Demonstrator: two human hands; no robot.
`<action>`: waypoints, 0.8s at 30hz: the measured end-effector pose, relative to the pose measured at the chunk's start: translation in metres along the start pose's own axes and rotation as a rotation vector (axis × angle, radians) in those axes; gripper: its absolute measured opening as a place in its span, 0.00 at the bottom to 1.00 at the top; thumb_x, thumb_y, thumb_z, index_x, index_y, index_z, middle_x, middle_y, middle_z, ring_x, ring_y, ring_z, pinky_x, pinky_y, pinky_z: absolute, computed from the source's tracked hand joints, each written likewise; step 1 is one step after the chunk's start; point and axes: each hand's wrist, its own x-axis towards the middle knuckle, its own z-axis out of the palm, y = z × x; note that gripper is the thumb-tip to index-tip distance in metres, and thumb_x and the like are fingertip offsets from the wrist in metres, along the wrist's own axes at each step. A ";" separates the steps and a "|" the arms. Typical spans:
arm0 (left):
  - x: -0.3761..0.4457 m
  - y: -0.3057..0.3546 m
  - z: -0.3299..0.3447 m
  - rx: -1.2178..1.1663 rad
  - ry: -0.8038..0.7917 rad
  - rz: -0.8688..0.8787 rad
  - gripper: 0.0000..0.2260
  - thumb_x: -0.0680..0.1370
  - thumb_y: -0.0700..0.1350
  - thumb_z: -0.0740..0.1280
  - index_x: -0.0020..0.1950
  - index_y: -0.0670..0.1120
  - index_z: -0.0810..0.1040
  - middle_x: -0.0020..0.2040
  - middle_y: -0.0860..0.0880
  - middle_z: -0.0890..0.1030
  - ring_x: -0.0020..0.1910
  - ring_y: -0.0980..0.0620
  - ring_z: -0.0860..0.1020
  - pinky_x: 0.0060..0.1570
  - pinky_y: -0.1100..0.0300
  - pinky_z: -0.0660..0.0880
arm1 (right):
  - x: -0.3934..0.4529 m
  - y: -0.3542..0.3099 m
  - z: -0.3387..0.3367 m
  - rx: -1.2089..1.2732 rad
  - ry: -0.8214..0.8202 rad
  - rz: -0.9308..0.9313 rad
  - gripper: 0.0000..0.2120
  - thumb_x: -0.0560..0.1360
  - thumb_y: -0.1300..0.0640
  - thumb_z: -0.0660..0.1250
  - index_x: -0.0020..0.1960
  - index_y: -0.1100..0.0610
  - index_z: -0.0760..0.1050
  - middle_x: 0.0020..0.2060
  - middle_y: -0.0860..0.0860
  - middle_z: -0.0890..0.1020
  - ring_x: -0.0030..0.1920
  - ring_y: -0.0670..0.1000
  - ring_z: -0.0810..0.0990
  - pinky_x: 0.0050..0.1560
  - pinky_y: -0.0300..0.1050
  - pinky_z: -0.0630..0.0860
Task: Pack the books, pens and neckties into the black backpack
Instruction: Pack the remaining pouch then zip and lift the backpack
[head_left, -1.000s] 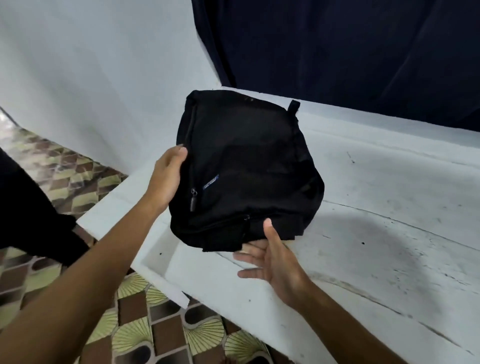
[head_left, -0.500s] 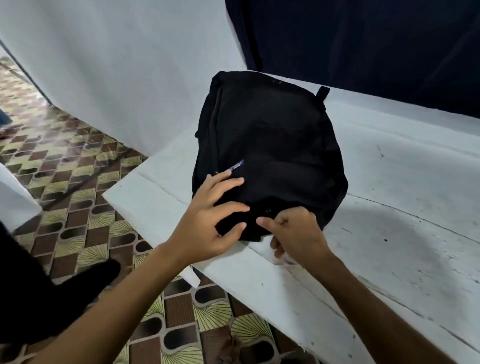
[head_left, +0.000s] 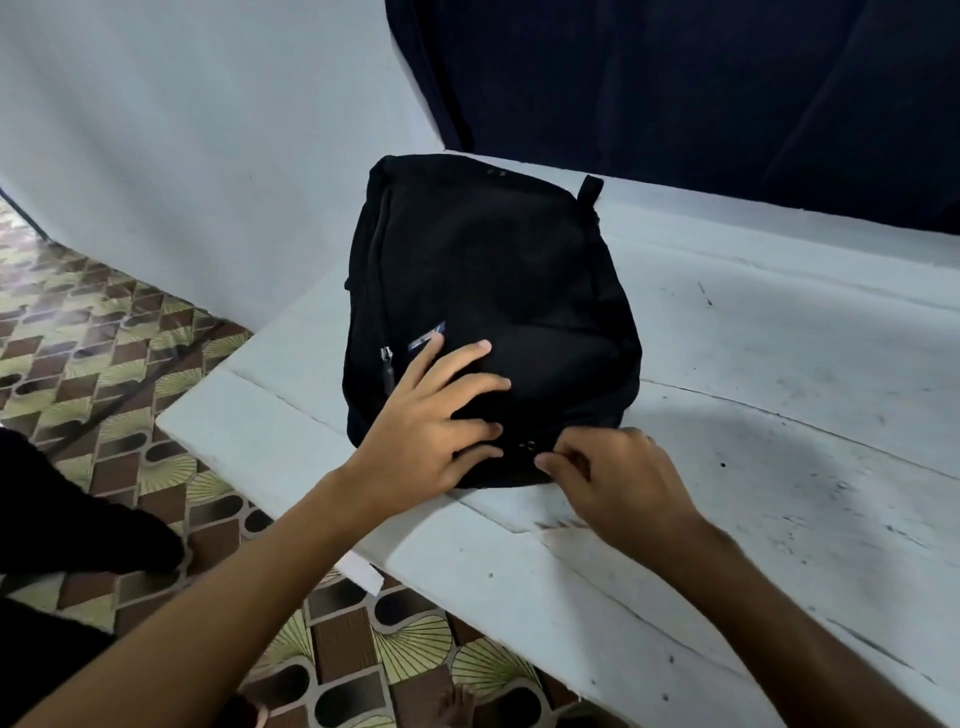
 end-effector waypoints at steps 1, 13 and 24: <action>-0.002 -0.002 -0.001 -0.015 0.007 -0.006 0.10 0.77 0.50 0.70 0.42 0.45 0.86 0.59 0.45 0.81 0.70 0.41 0.69 0.71 0.35 0.60 | 0.002 0.011 -0.006 -0.021 -0.009 0.030 0.15 0.78 0.48 0.66 0.35 0.54 0.73 0.25 0.45 0.71 0.29 0.48 0.72 0.35 0.43 0.67; -0.016 0.003 -0.012 -0.082 0.149 -0.281 0.13 0.74 0.54 0.69 0.50 0.46 0.85 0.66 0.47 0.77 0.71 0.42 0.68 0.71 0.36 0.60 | 0.053 0.120 -0.019 0.247 0.043 0.294 0.12 0.75 0.58 0.72 0.34 0.59 0.77 0.31 0.54 0.82 0.28 0.49 0.81 0.30 0.38 0.77; -0.003 -0.034 -0.021 -1.175 0.181 -1.351 0.23 0.81 0.63 0.54 0.71 0.55 0.72 0.65 0.58 0.78 0.65 0.57 0.75 0.68 0.57 0.67 | 0.084 0.091 -0.023 1.396 -0.148 0.596 0.41 0.76 0.28 0.44 0.62 0.60 0.77 0.46 0.58 0.82 0.37 0.54 0.80 0.39 0.47 0.73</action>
